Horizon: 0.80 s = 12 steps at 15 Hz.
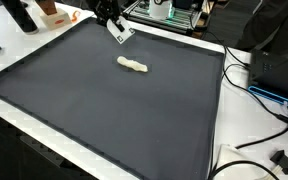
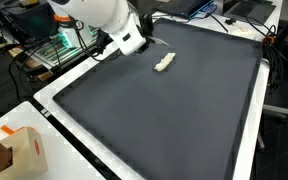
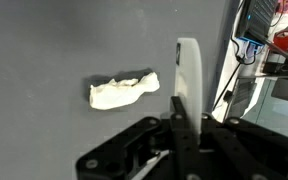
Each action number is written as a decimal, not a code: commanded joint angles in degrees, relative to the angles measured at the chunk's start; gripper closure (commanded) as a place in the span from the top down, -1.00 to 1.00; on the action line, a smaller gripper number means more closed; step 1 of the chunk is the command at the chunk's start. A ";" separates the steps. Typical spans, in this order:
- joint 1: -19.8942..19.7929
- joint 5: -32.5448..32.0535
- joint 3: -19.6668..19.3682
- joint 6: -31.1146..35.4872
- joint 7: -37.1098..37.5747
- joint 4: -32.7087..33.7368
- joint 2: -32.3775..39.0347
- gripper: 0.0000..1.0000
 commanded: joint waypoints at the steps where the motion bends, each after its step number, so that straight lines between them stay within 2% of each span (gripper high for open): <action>1: -0.75 -0.64 1.07 1.15 2.37 -0.13 0.13 -0.98; 12: 0.84 -5.22 2.89 6.83 10.96 -3.04 -4.01 -0.98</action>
